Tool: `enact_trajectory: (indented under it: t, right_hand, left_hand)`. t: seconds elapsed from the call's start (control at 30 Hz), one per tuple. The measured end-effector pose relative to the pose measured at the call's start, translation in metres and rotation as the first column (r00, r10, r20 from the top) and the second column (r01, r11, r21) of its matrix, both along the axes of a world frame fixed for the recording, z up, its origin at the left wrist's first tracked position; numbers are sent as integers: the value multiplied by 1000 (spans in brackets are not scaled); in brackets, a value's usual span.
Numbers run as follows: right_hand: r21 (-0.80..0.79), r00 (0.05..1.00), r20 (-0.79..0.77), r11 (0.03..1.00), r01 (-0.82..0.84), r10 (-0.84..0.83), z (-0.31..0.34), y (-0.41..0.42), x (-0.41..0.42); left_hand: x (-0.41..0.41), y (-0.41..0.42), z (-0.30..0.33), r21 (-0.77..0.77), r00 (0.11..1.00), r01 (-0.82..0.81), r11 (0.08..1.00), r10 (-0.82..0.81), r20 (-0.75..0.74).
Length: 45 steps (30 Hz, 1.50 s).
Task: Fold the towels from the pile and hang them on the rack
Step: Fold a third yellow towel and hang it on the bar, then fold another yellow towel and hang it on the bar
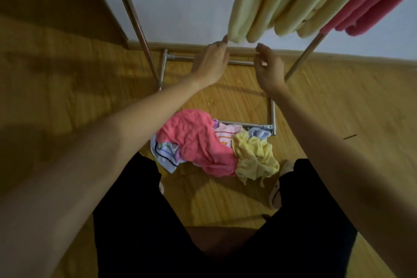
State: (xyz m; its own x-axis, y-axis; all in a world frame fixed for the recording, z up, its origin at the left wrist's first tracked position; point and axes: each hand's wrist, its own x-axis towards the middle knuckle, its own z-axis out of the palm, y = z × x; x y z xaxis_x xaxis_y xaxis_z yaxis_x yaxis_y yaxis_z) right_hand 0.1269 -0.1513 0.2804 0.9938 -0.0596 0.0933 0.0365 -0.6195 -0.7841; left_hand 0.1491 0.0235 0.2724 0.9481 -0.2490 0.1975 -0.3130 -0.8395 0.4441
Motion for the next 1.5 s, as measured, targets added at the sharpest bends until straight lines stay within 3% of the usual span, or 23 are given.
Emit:
enact_trajectory:
  t: [0.17,0.33,0.5,0.7,0.9,1.03,1.17,1.27,1.33,1.43,1.5]
  right_hand:
    - [-168,959,-283,983,-75,25,-79,-34,-40]
    - [-237,797,-604,949,-208,24,-158,-69,-90]
    - [-206,613,-790,945,-255,-7,-231,-96,-126]
    - [-166,498,-867,930,-329,21,-296,-101,-135]
    - [-204,526,-850,900,-384,32,-342,-95,-126]
    - [-225,528,-849,886,-405,25,-367,-96,-121]
    - [-294,601,-798,893,-342,-33,-383,-97,-124]
    - [-329,656,-753,894,-304,-54,-384,-102,-126]
    - [-315,688,-722,919,-238,-69,-380,-104,-127]
    - [-151,686,-715,988,38,-135,-364,-105,-129]
    - [-100,709,-687,988,120,-156,-349,-105,-131]
  left_hand:
    - [-33,15,-96,92,950,-57,994,83,-302]
    - [-79,4,-170,110,845,-5,994,63,-531]
    - [-101,-31,-226,33,801,138,990,-92,-592]
    - [-103,-68,-289,-21,769,267,964,-226,-598]
    - [-96,-104,-329,-1,755,280,960,-221,-618]
    - [-85,-117,-356,118,723,327,937,-168,-670]
    - [-77,-122,-369,223,722,416,882,-172,-670]
    - [-75,-127,-367,235,730,362,902,-117,-674]
    - [-73,-127,-362,187,735,313,931,-112,-669]
    - [-76,-119,-352,74,761,233,970,-135,-634]
    - [-82,-110,-337,-16,789,129,992,-112,-603]
